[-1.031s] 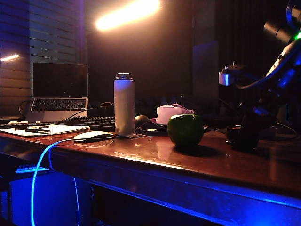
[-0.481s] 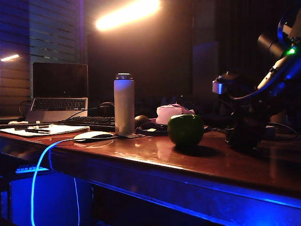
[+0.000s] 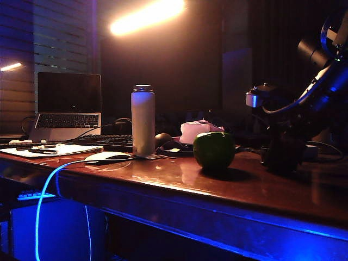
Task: Stack the black thermos bottle cap from the table onto the green apple.
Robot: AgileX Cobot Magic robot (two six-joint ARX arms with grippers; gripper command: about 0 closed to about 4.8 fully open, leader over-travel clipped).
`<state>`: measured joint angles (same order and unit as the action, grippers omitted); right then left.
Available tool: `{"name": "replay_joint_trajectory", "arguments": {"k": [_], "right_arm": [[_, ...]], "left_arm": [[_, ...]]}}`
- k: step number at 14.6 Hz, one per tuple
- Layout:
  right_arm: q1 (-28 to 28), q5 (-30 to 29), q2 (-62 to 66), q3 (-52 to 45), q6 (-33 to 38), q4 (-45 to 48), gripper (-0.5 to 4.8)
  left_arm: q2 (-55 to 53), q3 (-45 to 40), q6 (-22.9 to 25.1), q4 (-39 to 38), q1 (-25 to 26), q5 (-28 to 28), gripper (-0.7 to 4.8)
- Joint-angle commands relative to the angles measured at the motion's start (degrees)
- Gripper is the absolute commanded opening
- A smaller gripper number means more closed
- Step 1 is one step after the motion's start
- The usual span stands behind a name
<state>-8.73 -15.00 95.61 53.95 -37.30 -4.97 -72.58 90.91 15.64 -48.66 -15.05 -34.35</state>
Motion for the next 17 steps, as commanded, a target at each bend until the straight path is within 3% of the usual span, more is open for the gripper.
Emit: {"name": "replay_joint_trajectory", "arguments": {"k": [1, 2, 7, 9, 12, 17], "right_arm": [[-0.07, -0.17, -0.17, 0.15, 3.13, 0.15, 3.53], [-0.11, -0.13, -0.35, 0.26, 7.08, 0.87, 3.54], [-0.39, -0.22, -5.38, 3.87, 12.44, 0.72, 3.54], [-1.03, -0.26, -7.34, 7.98, 17.68, -0.26, 3.54], [-5.44, -1.07, -6.95, 13.55, 17.77, -2.62, 3.54], [-13.2, 2.21, -3.69, 13.86, 17.57, -0.63, 3.6]], "left_arm": [[0.17, 0.37, 0.07, 0.77, 0.0, -0.39, -0.04], [0.17, 0.35, 0.07, 0.81, 0.0, -0.39, -0.04], [0.15, 0.35, 0.07, 1.22, 0.0, -0.39, -0.04], [0.17, 0.35, 0.07, 1.2, 0.0, -0.39, -0.04], [0.17, 0.35, 0.07, 1.46, 0.0, -0.39, -0.04], [0.17, 0.35, 0.04, 1.4, 0.0, -0.42, -0.04]]}}
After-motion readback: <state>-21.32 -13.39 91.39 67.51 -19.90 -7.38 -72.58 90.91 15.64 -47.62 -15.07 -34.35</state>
